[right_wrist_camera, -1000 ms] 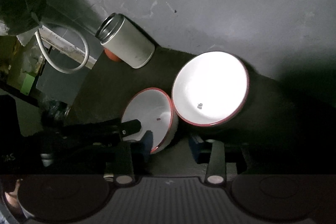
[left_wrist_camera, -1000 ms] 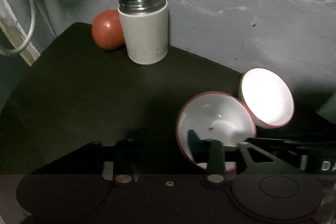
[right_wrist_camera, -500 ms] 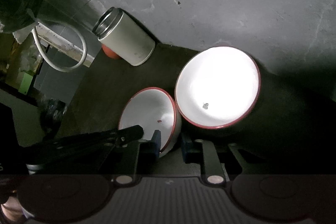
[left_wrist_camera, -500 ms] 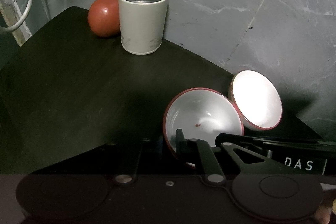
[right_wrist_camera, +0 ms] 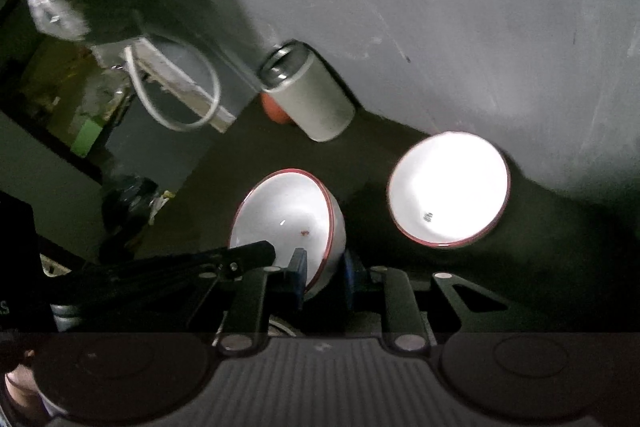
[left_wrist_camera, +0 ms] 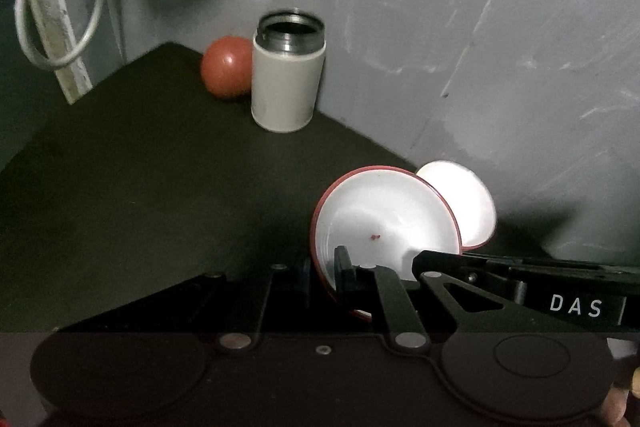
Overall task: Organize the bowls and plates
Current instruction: 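Carry the white bowl with both tools and lower it into the steel bowl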
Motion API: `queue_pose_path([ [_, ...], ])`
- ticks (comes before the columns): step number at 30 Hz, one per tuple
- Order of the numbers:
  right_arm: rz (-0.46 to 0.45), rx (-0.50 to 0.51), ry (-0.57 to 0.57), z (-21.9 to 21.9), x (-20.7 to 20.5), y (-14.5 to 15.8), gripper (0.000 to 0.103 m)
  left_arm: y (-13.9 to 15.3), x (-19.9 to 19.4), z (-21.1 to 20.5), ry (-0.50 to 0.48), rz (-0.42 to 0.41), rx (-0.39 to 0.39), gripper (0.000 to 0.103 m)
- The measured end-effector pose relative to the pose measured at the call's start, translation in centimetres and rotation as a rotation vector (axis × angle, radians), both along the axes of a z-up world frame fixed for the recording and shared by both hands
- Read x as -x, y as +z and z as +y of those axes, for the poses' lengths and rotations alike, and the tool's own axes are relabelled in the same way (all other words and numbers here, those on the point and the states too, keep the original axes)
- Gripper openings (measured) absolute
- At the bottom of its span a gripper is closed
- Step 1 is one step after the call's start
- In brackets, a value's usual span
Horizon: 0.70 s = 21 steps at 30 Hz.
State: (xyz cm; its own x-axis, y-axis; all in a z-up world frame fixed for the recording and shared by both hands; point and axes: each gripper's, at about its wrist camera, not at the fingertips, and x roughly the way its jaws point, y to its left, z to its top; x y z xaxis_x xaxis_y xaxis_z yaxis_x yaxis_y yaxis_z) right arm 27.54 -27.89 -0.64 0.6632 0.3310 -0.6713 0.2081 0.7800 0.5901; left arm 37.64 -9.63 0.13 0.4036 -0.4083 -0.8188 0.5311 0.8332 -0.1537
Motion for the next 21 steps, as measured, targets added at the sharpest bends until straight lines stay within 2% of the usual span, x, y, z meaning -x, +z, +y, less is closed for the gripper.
queue_pose_path([
  [6, -0.047, 0.033, 0.076, -0.8, 2.4, 2.0, 0.022, 1.5, 2.8, 0.7, 0.029, -0.02, 0.051, 0.011],
  [15, -0.019, 0.056, 0.167, -3.0, 7.6, 2.3, 0.022, 0.6, 7.8, -0.4, 0.029, 0.025, 0.073, 0.012],
  [21, 0.033, 0.057, 0.22, -4.5, 10.8, 1.9, 0.022, 0.4, 11.3, -1.3, 0.018, 0.064, 0.086, 0.012],
])
